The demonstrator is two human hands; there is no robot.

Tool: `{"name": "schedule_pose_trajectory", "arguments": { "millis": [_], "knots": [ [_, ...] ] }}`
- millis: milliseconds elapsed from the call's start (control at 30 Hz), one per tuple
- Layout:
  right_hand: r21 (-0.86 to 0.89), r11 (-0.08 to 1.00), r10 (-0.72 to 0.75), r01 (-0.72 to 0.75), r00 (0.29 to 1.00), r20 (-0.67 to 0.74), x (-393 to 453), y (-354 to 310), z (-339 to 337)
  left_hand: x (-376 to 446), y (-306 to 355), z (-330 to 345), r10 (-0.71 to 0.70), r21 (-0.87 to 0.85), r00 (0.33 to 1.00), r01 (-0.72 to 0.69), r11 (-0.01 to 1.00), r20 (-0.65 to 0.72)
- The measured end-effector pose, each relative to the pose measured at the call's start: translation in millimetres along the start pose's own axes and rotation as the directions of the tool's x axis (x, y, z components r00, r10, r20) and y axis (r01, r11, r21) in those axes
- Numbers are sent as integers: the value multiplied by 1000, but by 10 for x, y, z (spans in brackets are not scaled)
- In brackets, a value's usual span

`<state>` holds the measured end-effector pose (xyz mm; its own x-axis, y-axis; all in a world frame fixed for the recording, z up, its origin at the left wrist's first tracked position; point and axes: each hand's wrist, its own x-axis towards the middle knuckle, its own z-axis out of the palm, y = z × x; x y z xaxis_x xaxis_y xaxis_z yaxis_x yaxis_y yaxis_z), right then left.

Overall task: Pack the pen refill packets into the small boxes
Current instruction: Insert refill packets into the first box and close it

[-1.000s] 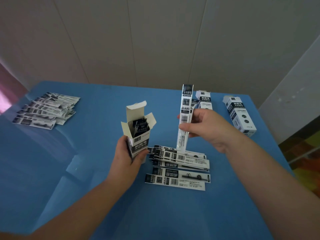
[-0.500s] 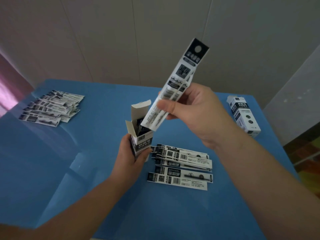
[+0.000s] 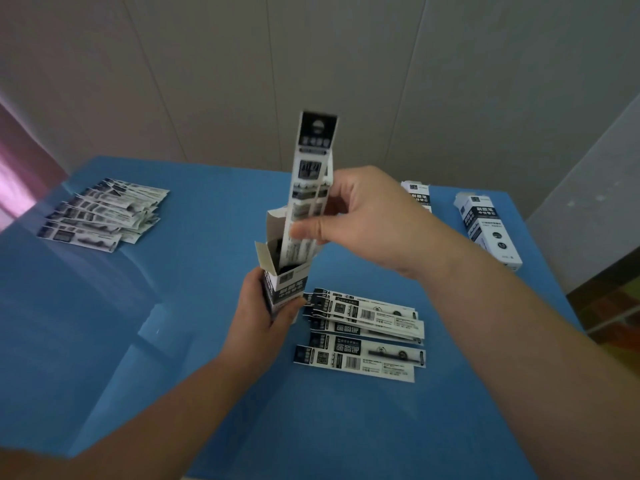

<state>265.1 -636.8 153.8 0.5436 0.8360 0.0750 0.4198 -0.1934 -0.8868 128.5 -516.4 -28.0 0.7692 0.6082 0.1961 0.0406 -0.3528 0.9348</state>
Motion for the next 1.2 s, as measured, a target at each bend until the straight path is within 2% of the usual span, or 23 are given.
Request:
{"name": "schedule_pose_trajectory", "arguments": {
  "millis": [233,300,400,433,500,567,633,733,833,1033,1100,1200],
  "knots": [
    [-186,979,98,-83,993,70,10,94,137,17,4,14,11,14,1000,-11,1000,2],
    [-161,986,55,-44,996,70,-6,96,113,16,1,7,11,11,1000,-11,1000,2],
    [-12,999,-52,52,999,-1,-23,104,50,12,-7,-1,1,16,1000,-1,1000,-3],
    [-22,997,-78,77,997,-25,-19,113,43,12,-10,0,-3,17,1000,3,1000,-5],
    [-158,985,-78,74,997,-21,11,126,73,11,-16,-2,-7,20,1000,7,1000,-6],
    [-346,935,-64,77,997,48,27,134,129,14,-19,-4,-7,16,1000,7,1000,0],
    [-450,887,-60,101,993,104,27,134,186,20,-17,-4,-4,14,1000,4,1000,4],
    [-472,871,-110,140,990,90,28,100,218,28,-23,-3,0,20,1000,0,1000,4],
    [-590,787,-141,181,983,114,54,36,242,22,-36,-5,-10,30,1000,9,1000,1],
    [-798,598,-13,78,996,88,111,-59,345,28,-19,16,6,69,1000,-6,998,-1],
    [-806,587,28,74,993,112,128,-105,321,23,-21,23,10,75,1000,-10,997,-1],
    [-774,629,69,66,988,140,102,-151,246,13,-26,28,9,56,1000,-9,998,-4]
  ]
}}
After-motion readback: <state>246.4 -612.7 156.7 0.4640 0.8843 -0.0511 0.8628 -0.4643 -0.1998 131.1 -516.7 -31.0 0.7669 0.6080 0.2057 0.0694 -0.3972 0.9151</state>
